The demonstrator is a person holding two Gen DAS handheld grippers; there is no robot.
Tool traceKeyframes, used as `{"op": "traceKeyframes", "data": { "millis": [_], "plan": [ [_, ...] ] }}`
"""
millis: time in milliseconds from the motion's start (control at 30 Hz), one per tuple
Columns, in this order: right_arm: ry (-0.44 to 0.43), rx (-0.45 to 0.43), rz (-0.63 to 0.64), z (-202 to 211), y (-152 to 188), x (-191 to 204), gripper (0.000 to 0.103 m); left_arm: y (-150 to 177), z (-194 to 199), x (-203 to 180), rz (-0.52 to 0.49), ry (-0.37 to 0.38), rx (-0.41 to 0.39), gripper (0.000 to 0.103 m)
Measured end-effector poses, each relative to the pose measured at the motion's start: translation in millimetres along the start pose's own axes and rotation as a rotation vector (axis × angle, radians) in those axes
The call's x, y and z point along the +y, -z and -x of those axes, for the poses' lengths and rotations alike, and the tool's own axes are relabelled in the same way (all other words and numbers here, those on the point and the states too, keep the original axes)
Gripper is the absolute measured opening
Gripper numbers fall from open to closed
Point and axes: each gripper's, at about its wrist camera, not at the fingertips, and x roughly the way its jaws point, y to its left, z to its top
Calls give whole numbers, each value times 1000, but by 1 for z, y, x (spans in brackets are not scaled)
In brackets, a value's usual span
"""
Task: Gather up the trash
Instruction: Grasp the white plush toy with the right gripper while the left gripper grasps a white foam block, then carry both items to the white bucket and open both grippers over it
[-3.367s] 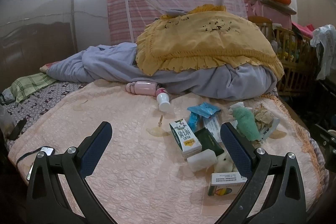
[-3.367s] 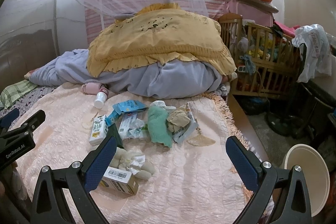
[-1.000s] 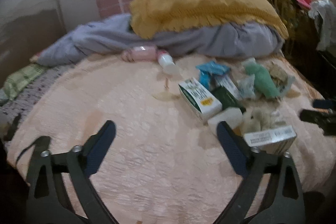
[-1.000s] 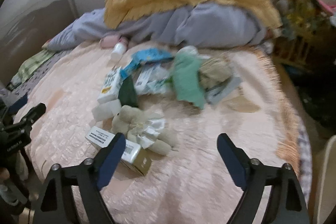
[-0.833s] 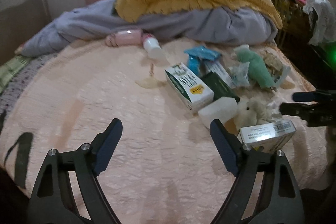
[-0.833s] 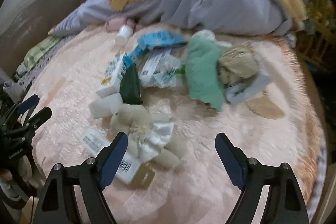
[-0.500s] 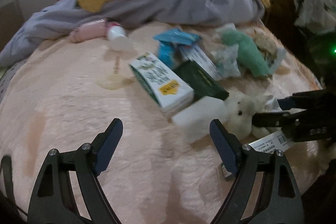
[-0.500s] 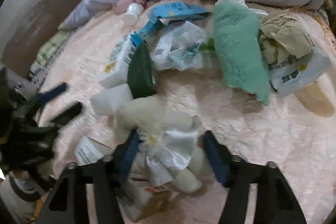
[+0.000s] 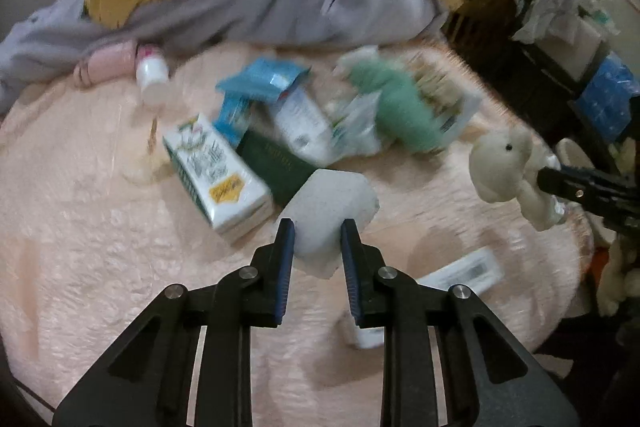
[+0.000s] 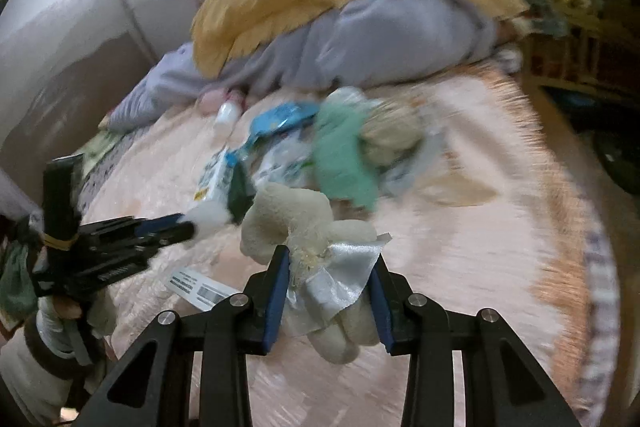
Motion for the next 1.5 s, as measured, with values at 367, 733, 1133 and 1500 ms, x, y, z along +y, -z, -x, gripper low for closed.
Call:
{"op": "traceKeyframes", "data": {
  "millis": [367, 733, 1133, 1500],
  "plan": [
    [248, -138, -222, 124, 36, -117, 36, -40, 27, -145, -159, 224, -18, 21],
    [508, -175, -481, 204, 93, -250, 36, -66, -24, -338, -283, 467, 117, 22],
    [562, -227, -570, 225, 119, -291, 47, -63, -77, -427, -285, 563, 183, 35],
    [547, -205, -550, 219, 118, -276, 49, -66, -64, -391, -199, 535, 159, 49]
  ]
}}
